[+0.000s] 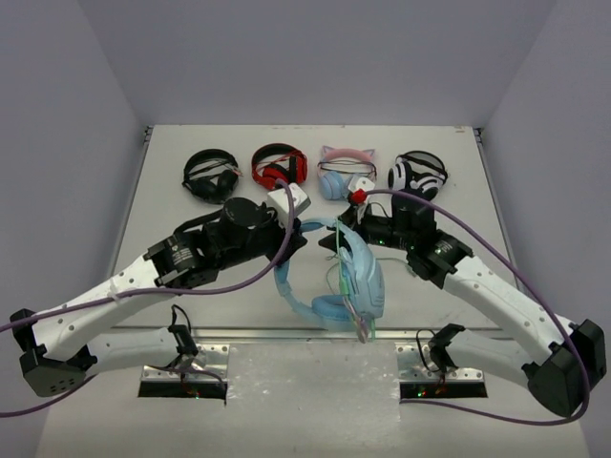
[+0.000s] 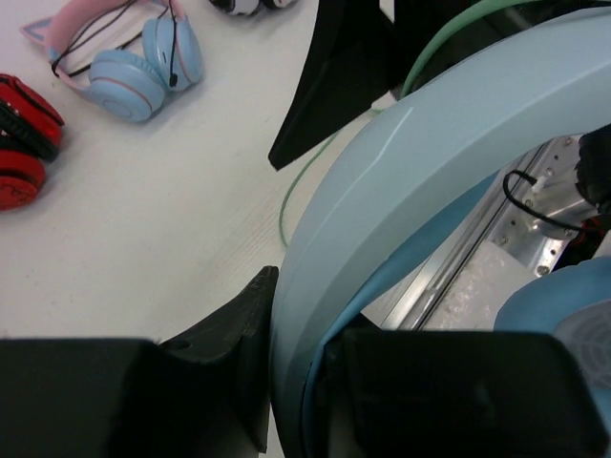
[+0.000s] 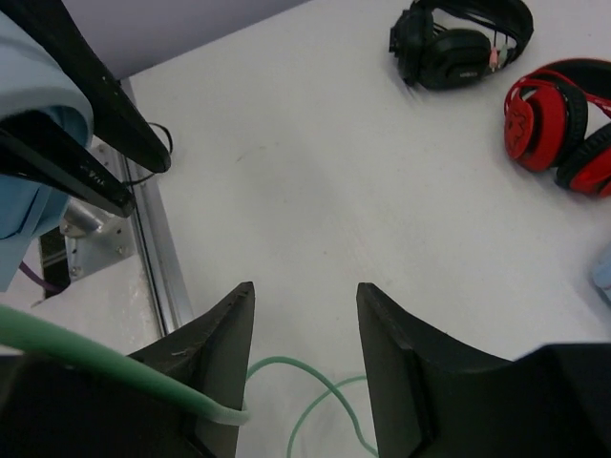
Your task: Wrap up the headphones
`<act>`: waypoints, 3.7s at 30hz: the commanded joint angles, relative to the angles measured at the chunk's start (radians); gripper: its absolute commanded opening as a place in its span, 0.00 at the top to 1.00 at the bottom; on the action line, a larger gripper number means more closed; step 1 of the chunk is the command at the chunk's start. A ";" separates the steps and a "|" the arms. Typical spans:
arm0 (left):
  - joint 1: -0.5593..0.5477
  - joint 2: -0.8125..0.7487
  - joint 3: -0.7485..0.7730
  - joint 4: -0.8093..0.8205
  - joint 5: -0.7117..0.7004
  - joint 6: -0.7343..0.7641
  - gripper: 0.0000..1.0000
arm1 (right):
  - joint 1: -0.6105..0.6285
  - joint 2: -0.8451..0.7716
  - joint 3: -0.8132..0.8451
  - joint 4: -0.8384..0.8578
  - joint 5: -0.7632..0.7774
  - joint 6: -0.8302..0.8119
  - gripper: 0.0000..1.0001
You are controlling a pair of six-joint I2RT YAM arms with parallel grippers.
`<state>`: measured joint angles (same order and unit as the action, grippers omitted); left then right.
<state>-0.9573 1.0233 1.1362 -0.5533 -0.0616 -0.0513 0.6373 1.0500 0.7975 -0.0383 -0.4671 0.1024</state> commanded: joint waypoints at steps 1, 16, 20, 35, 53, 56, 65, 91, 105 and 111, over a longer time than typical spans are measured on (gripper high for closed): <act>-0.011 -0.052 0.102 0.145 0.014 -0.088 1.00 | -0.007 0.002 -0.027 0.252 -0.096 0.100 0.51; -0.009 -0.043 0.401 -0.048 -0.403 -0.308 1.00 | -0.011 0.330 -0.193 0.912 -0.280 0.448 0.71; -0.009 -0.007 0.473 -0.082 -0.536 -0.386 1.00 | -0.011 0.456 -0.225 1.131 -0.340 0.583 0.88; 0.265 0.356 0.732 -0.321 -0.840 -0.512 1.00 | 0.041 0.297 -0.535 1.307 -0.233 0.642 0.99; 0.445 0.399 0.542 -0.241 -0.773 -0.711 1.00 | 0.337 0.071 -0.251 0.445 -0.007 0.263 0.99; 0.456 0.417 0.547 -0.250 -0.793 -0.700 1.00 | 0.386 0.071 -0.250 0.437 0.033 0.240 0.99; 0.476 0.396 0.309 -0.172 -0.862 -0.659 1.00 | 0.397 -0.011 -0.146 0.299 0.073 0.201 0.99; 0.183 0.190 -0.119 -0.028 -0.362 -0.122 1.00 | 0.161 0.080 0.302 -0.092 0.797 -0.490 0.99; 0.088 0.003 -0.102 -0.008 -0.096 -0.053 1.00 | -0.047 0.148 0.293 -0.115 0.389 -0.388 0.99; 0.088 -0.078 -0.067 0.021 -0.164 -0.087 1.00 | -0.053 0.101 0.158 -0.006 0.300 -0.290 0.99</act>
<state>-0.8448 1.0309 1.0180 -0.5640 -0.2874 -0.1356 0.6266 1.1824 1.0130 -0.1703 -0.2039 -0.2466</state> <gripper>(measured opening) 0.153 0.020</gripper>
